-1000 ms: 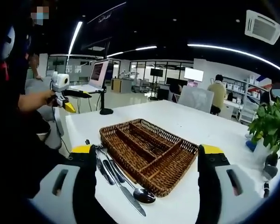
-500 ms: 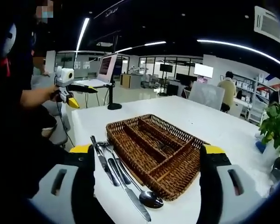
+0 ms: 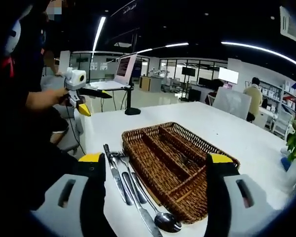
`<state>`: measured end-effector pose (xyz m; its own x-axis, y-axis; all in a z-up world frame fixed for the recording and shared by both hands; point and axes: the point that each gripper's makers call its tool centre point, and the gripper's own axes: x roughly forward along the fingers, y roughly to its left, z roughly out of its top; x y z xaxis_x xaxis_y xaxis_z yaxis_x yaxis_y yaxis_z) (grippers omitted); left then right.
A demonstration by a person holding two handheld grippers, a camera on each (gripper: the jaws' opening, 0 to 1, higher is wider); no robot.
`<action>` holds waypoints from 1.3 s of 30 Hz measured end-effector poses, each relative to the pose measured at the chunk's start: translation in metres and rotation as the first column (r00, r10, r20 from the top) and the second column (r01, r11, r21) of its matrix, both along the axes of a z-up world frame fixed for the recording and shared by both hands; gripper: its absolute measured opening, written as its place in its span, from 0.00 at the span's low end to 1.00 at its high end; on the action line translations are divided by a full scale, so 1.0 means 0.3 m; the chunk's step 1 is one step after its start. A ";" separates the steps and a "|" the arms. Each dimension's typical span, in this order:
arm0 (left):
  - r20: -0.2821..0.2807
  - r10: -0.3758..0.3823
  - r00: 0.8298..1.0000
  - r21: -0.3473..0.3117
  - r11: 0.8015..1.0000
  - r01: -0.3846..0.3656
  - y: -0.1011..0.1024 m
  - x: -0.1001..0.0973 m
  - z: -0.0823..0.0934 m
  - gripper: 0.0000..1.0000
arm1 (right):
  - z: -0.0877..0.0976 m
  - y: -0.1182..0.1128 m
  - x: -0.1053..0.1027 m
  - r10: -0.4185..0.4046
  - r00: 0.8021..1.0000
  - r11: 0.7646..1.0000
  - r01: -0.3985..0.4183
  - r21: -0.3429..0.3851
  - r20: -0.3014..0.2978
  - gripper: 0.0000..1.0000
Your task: Arrange the knives, forks, and spoons in their matching storage slots by inserting each utensil handle-first until every utensil is classified and aligned in the correct compartment
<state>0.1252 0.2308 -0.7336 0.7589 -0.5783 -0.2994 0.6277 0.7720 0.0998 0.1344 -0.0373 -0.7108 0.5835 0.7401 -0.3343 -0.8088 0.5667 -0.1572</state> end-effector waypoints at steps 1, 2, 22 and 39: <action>0.000 -0.002 1.000 0.000 1.000 0.002 -0.002 -0.003 -0.003 0.99 | -0.004 0.007 0.002 0.005 1.000 1.000 -0.005 -0.003 -0.003 0.84; -0.002 -0.004 1.000 -0.005 1.000 0.004 -0.004 -0.005 -0.004 0.99 | -0.007 0.014 0.001 0.009 1.000 1.000 -0.009 -0.005 -0.004 0.84; 0.033 0.019 0.999 -0.007 1.000 -0.019 0.033 -0.021 0.029 0.99 | -0.118 0.176 -0.035 0.175 0.983 0.983 -0.178 -0.048 -0.060 0.61; 0.047 0.027 0.999 0.011 1.000 -0.027 0.062 -0.042 0.053 0.99 | -0.257 0.272 -0.054 0.260 0.958 0.954 -0.275 -0.123 -0.123 0.44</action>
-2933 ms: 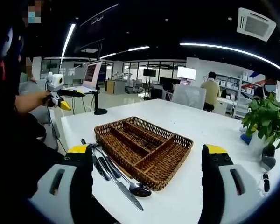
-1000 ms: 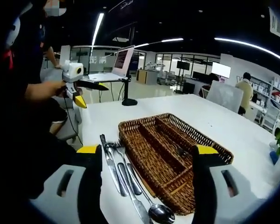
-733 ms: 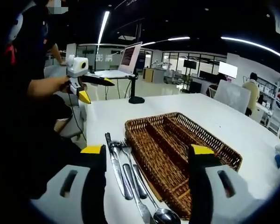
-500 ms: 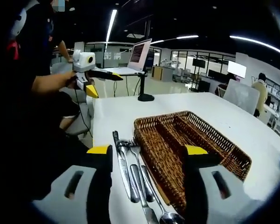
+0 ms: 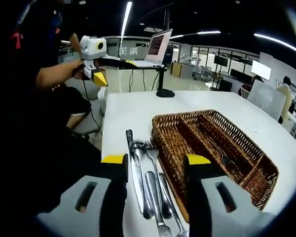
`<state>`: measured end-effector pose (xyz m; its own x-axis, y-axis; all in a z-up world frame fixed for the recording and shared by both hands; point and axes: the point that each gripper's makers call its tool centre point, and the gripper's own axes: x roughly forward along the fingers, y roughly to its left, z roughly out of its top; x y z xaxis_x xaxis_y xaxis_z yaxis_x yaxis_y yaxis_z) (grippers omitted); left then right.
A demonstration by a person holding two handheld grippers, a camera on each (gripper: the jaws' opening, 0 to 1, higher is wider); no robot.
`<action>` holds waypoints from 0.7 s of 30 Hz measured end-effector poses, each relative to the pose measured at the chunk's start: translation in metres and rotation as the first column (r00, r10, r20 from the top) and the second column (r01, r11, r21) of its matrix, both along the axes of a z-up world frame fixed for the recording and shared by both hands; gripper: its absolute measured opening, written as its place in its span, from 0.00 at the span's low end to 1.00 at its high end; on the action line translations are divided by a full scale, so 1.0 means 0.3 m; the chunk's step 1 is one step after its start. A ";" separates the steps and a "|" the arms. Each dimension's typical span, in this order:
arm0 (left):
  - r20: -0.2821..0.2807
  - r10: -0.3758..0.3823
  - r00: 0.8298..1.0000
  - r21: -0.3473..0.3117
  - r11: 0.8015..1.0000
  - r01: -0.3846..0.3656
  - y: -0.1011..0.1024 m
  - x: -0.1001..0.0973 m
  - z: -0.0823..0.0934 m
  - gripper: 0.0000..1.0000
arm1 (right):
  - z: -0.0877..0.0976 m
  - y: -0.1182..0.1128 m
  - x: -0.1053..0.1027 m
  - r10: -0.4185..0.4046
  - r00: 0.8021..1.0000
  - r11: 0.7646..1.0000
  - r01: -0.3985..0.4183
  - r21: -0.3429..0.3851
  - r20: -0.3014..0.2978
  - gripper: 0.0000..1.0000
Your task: Arrange the knives, forks, and spoons in their matching storage slots by inserting each utensil handle-first until every utensil is classified and aligned in the correct compartment
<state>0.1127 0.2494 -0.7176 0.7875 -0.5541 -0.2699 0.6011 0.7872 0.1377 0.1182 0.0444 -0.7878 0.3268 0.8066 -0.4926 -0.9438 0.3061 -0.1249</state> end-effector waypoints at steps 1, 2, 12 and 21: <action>0.001 0.000 1.000 0.000 1.000 0.000 0.000 0.000 0.001 0.99 | -0.007 0.005 -0.001 0.004 1.000 1.000 -0.004 -0.006 0.003 0.44; 0.002 0.000 1.000 0.000 1.000 0.000 0.001 0.000 0.004 0.99 | -0.010 0.007 -0.001 0.006 1.000 1.000 -0.006 -0.009 0.005 0.43; 0.002 0.004 1.000 0.005 1.000 -0.004 0.003 -0.002 0.001 0.99 | -0.132 0.061 0.019 0.049 0.996 0.998 -0.051 -0.030 -0.074 0.28; -0.002 0.010 1.000 0.002 1.000 -0.010 0.010 -0.002 -0.005 0.99 | -0.213 0.091 0.051 0.057 0.995 0.996 -0.063 -0.070 -0.085 0.16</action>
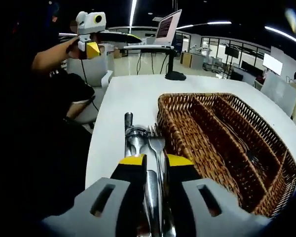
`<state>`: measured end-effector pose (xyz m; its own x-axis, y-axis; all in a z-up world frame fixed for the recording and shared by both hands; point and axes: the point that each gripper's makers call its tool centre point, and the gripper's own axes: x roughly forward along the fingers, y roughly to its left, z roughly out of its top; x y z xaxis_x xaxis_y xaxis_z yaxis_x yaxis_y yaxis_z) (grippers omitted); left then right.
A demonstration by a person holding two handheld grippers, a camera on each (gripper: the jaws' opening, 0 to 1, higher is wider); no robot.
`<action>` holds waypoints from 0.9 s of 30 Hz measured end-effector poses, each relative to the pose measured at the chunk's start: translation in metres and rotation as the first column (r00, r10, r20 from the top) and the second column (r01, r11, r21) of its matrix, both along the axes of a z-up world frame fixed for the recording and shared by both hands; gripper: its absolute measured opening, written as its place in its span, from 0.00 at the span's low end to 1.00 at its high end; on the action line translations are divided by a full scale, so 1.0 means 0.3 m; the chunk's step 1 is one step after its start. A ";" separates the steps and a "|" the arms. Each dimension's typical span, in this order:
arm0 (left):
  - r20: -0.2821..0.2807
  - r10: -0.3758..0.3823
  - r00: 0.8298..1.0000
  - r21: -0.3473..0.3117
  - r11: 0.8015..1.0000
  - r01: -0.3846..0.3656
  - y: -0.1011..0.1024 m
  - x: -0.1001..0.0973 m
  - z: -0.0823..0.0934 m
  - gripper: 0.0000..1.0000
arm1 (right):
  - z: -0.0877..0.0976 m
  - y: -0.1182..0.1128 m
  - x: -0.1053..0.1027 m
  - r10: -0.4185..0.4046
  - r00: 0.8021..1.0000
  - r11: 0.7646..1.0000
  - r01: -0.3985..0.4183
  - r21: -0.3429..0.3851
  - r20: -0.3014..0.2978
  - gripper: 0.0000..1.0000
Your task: Arrange the knives, forks, and spoons in their matching storage slots by inserting each utensil handle-first until every utensil is classified and aligned in the correct compartment
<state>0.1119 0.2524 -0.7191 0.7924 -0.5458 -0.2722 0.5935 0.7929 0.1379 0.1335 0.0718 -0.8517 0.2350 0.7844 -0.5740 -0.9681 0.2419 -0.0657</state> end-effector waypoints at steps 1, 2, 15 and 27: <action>0.000 0.000 1.000 0.000 1.000 0.000 0.000 0.000 0.000 0.99 | -0.006 0.003 0.005 0.001 1.000 1.000 -0.001 -0.004 0.006 0.15; -0.001 0.001 1.000 0.000 1.000 -0.001 0.001 0.002 -0.002 0.99 | -0.017 0.005 0.009 0.002 1.000 1.000 -0.002 -0.014 0.017 0.15; -0.005 0.001 1.000 -0.001 1.000 -0.001 0.000 0.002 -0.010 0.99 | -0.067 0.034 0.005 0.032 0.998 0.996 -0.027 -0.086 0.051 0.09; -0.012 -0.002 1.000 0.010 1.000 0.002 -0.002 0.002 -0.024 0.99 | -0.069 0.052 0.001 0.079 0.994 0.997 -0.077 -0.028 0.080 0.03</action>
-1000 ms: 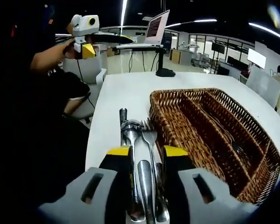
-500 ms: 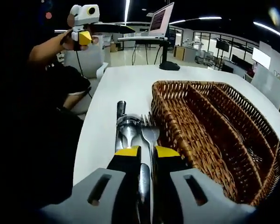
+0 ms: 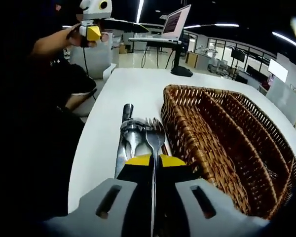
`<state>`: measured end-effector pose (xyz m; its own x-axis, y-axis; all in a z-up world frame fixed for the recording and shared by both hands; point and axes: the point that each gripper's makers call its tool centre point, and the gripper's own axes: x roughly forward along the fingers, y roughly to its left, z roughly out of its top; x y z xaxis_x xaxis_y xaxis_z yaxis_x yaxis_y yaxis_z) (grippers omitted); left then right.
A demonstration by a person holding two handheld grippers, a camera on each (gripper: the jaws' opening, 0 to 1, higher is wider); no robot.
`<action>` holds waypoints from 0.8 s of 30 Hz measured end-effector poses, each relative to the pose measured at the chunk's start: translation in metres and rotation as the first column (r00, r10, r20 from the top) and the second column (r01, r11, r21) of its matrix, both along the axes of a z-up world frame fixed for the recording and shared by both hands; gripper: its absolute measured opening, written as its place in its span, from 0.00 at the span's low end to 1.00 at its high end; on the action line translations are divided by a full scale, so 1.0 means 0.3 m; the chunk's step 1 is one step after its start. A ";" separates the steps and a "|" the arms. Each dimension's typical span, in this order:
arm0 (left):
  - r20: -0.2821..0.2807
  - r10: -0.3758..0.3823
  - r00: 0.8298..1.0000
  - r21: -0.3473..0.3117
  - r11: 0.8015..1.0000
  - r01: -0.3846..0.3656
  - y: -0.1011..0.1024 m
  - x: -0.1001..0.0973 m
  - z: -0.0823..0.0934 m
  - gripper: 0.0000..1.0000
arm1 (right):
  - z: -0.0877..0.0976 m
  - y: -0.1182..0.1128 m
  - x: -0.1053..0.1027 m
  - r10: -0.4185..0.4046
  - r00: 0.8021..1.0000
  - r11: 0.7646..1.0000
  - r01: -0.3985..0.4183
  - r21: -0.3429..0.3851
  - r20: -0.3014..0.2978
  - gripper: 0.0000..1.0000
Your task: Arrange the knives, forks, and spoons in their matching storage slots by inserting each utensil handle-first until every utensil is classified and aligned in the correct compartment
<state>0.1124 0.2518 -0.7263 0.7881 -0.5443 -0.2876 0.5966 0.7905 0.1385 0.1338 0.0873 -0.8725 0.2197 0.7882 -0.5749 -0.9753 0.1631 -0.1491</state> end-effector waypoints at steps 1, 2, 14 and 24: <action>-0.001 0.000 1.000 0.000 1.000 0.000 0.000 -0.002 0.000 0.99 | 0.000 0.002 -0.001 0.017 1.000 1.000 -0.017 -0.004 0.022 0.03; -0.001 0.001 1.000 0.002 1.000 -0.001 0.001 -0.003 0.000 0.99 | 0.003 0.002 -0.001 0.022 0.999 1.000 -0.022 -0.008 0.030 0.03; 0.010 0.009 1.000 0.006 1.000 -0.009 0.008 -0.003 0.020 0.99 | 0.015 -0.015 -0.004 0.058 0.997 0.995 -0.053 -0.082 0.060 0.01; 0.011 0.008 1.000 0.002 1.000 -0.008 0.003 -0.005 0.020 0.99 | 0.074 -0.046 0.006 0.035 0.997 0.995 -0.028 -0.093 0.068 0.01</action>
<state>0.1110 0.2526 -0.7204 0.7955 -0.5377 -0.2794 0.5888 0.7949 0.1465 0.1355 0.0736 -0.8504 0.2374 0.7399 -0.6295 -0.9665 0.1149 -0.2296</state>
